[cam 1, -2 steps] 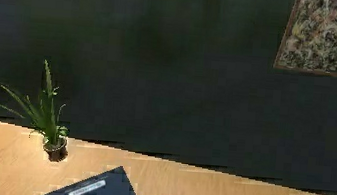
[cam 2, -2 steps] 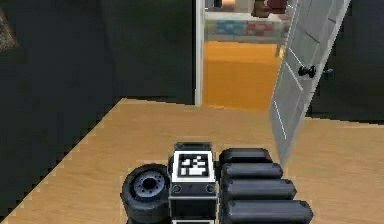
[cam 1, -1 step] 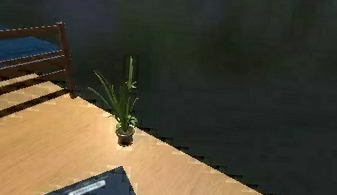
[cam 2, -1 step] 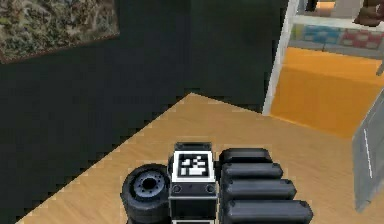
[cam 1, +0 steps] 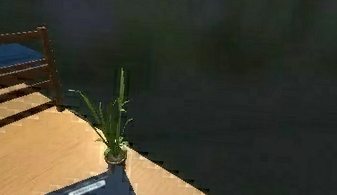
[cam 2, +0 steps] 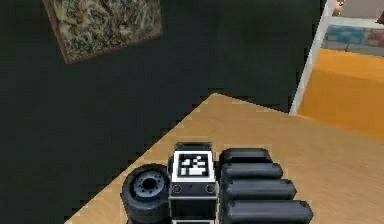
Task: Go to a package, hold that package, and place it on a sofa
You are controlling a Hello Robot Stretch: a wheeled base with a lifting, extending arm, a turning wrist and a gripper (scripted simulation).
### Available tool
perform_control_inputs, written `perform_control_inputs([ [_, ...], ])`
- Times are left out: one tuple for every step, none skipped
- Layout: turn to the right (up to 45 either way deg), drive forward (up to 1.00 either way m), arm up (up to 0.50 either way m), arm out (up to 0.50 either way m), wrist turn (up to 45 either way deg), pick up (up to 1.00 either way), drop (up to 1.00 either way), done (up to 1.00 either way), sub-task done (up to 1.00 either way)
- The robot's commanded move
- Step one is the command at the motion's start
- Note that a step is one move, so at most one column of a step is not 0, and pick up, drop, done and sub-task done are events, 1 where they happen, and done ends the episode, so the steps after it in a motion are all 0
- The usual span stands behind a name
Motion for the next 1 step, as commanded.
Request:
perform_control_inputs([
  [45.0,0.00,0.00,0.00,0.0,0.00,0.00,0.00,0.00],
])
